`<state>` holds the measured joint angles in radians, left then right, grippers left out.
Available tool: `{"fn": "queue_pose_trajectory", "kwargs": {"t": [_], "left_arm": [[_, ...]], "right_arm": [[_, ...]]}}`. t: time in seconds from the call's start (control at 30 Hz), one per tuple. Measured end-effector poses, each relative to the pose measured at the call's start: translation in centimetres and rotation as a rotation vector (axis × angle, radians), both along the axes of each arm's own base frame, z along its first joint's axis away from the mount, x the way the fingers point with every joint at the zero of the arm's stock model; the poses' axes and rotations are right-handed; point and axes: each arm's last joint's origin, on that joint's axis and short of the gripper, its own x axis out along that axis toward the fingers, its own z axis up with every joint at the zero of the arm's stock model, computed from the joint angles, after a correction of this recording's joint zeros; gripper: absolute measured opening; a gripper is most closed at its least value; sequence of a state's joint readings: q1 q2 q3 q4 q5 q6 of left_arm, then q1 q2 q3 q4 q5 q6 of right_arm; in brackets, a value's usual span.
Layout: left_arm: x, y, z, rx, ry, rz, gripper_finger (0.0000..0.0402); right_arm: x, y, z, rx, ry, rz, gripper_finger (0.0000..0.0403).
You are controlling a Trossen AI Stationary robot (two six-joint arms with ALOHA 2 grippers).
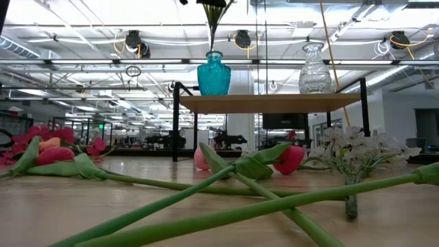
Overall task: Pick and place flowers into a vace then onto a shelf
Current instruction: Put the blue flowers into the blue vase on the shelf, then put the white flowers into the transparent vase on the shelf
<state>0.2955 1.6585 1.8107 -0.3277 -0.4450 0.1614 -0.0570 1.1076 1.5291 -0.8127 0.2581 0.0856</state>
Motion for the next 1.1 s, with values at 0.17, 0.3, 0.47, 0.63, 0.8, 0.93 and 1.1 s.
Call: {"fn": "queue_pose_trajectory", "kwargs": {"t": [0.17,0.3,0.47,0.63,0.8,0.93,1.1], "left_arm": [[0.7,0.3,-1.1,-0.026,0.033,0.008,0.0057],[0.8,0.4,-1.5,-0.06,0.03,0.037,0.0113],[1.2,-0.6,-1.7,-0.062,0.04,0.015,0.0169],[1.2,-2.1,-1.2,-0.03,0.039,0.023,0.0193],[-0.2,-4.8,0.9,0.038,0.003,0.047,0.0195],[-2.3,-6.5,2.8,0.096,-0.008,0.115,0.0195],[-5.2,-10.1,5.1,0.026,-0.141,0.039,0.0195]], "right_arm": [[0.0,0.0,0.0,0.0,0.0,0.001,0.0155],[0.0,0.0,0.0,0.0,0.0,0.001,0.0155],[0.0,0.0,-0.1,0.001,0.006,0.001,0.0155],[0.0,0.0,-0.1,0.001,0.008,0.001,0.0155],[0.0,0.0,-0.1,0.001,0.009,0.001,0.0155],[0.0,0.0,-0.1,0.001,0.009,0.001,0.0155],[0.0,0.3,-0.7,0.118,0.023,0.045,0.0155]]}}
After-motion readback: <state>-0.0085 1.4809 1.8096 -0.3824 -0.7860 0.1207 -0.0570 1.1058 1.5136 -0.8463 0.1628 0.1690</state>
